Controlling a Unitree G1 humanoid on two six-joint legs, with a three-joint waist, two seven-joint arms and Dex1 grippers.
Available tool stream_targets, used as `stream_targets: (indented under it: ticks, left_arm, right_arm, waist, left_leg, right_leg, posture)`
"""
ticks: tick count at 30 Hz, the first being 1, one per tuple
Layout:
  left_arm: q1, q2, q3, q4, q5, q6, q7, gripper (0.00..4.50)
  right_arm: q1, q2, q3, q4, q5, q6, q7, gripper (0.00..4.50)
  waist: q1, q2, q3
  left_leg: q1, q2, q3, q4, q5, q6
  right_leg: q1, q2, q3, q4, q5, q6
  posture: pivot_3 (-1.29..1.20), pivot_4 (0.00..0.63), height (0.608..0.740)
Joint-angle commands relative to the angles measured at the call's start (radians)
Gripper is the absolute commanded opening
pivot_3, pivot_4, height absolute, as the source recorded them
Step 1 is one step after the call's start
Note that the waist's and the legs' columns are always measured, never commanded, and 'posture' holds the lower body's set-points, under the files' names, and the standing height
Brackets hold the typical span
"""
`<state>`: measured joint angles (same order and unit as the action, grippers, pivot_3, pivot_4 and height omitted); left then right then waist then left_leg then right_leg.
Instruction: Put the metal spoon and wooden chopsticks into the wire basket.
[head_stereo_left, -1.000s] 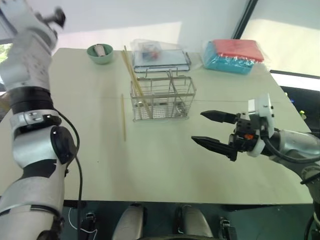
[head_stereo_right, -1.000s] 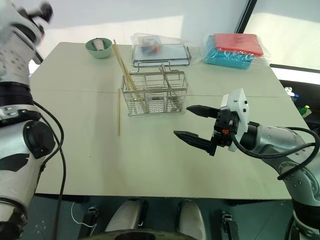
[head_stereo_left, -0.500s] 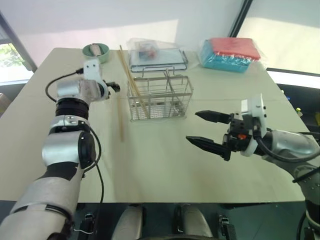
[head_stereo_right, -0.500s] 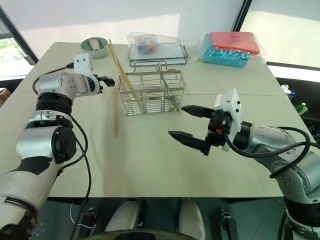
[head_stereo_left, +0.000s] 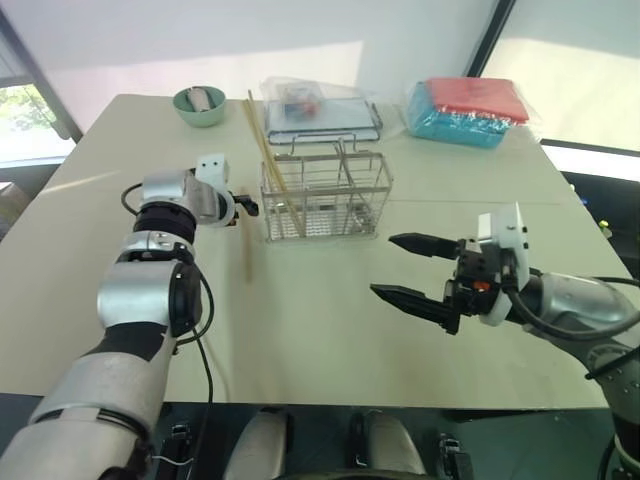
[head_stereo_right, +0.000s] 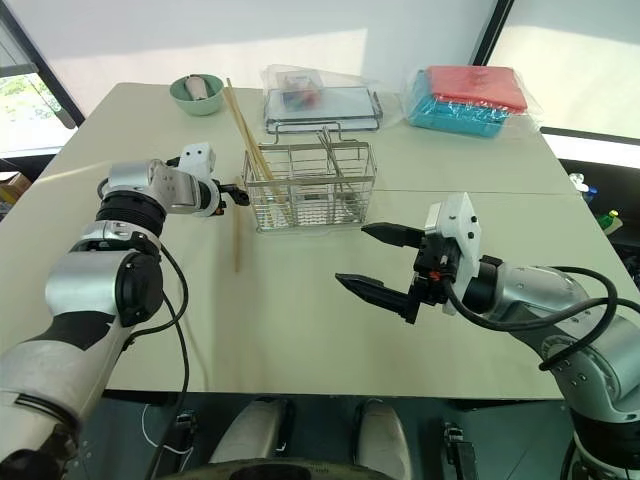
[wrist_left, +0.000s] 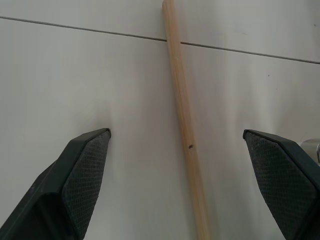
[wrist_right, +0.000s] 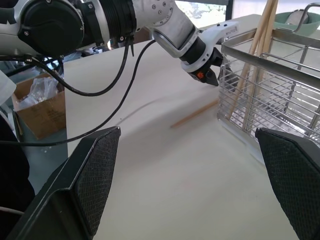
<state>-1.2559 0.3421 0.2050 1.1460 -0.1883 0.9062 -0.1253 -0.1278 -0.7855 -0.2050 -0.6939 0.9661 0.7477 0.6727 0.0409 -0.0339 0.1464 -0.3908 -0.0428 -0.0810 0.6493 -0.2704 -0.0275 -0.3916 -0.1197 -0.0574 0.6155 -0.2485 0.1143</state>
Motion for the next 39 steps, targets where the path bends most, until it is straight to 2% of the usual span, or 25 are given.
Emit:
stream_targets:
  ticks: [1,4,11,19,24,28,32,36,39]
  left_arm:
    - [-0.013,-0.024,0.035,0.070,-0.008,-0.039,0.031,4.48]
    - [-0.020,-0.030,0.050,0.093,-0.009,-0.068,0.048,3.72]
    - [-0.025,-0.025,0.095,0.115,-0.021,-0.083,0.098,0.13]
    - [-0.020,0.021,0.133,0.115,-0.021,-0.117,0.142,0.05]
    - [-0.032,0.090,0.208,0.063,-0.058,-0.222,0.217,0.05]
    - [-0.035,0.156,0.178,-0.072,-0.028,-0.385,0.170,0.05]
    - [-0.031,0.180,0.226,-0.229,-0.071,-0.462,0.201,0.05]
    - [-0.010,0.128,0.200,-0.556,-0.130,-0.633,0.058,0.05]
    - [-0.007,0.084,0.178,-0.736,-0.193,-0.621,-0.017,0.05]
  right_arm:
    - [-0.007,0.013,-0.019,-0.037,0.022,-0.022,-0.016,4.50]
    - [-0.005,0.017,-0.021,-0.044,0.024,-0.019,-0.022,4.50]
    - [0.004,0.015,-0.028,-0.060,0.037,-0.018,-0.037,4.50]
    - [0.002,0.004,-0.034,-0.053,0.046,-0.016,-0.035,4.50]
    - [-0.009,-0.011,-0.036,-0.037,0.051,-0.013,-0.020,4.50]
    - [-0.017,-0.028,-0.039,-0.034,0.068,-0.003,-0.013,4.50]
    - [-0.025,-0.040,-0.044,-0.030,0.085,0.006,-0.013,4.50]
    - [-0.026,-0.042,-0.039,-0.031,0.093,0.011,-0.024,4.50]
    - [-0.016,-0.042,-0.039,-0.039,0.099,0.012,-0.033,4.50]
  waist:
    - [0.000,0.001,-0.001]
    - [0.000,0.002,-0.001]
    - [0.001,0.002,-0.001]
    - [-0.003,0.002,-0.001]
    - [-0.008,0.001,0.000]
    - [-0.010,0.000,0.000]
    - [0.001,0.001,0.000]
    - [0.005,-0.003,0.000]
    - [0.002,-0.002,0.000]
  left_leg:
    - [0.000,0.000,0.000,0.000,0.000,0.000]
    - [0.001,0.000,0.000,0.000,0.000,0.000]
    - [0.001,-0.001,0.000,0.000,0.000,0.000]
    - [0.001,0.000,0.000,0.000,0.000,0.000]
    - [0.001,0.001,0.001,0.000,0.000,0.000]
    - [-0.001,0.002,0.001,-0.001,0.001,-0.001]
    - [0.000,0.001,0.001,0.000,0.001,-0.001]
    - [-0.002,0.000,0.000,0.001,0.001,-0.002]
    - [-0.002,-0.001,0.000,0.002,0.003,-0.006]
  right_leg:
    - [0.000,0.000,0.000,0.000,0.000,0.000]
    - [0.001,0.000,0.000,0.000,0.000,0.000]
    - [0.001,0.000,0.000,0.000,0.000,0.000]
    - [0.001,0.000,0.000,0.001,0.000,0.000]
    - [-0.001,0.000,0.000,0.001,0.000,0.000]
    - [-0.003,0.001,0.000,0.001,0.000,0.000]
    - [-0.001,-0.001,0.000,0.000,0.000,0.000]
    - [0.000,-0.001,0.000,-0.001,0.000,0.000]
    - [0.000,-0.004,0.000,-0.002,0.000,0.000]
  posture:
    - [0.00,0.150,0.667]
    - [0.00,0.150,0.667]
    - [0.00,0.150,0.667]
    - [0.00,0.150,0.667]
    - [0.00,0.150,0.667]
    - [0.00,0.150,0.667]
    - [0.00,0.150,0.667]
    - [0.00,0.150,0.667]
    - [0.00,0.150,0.667]
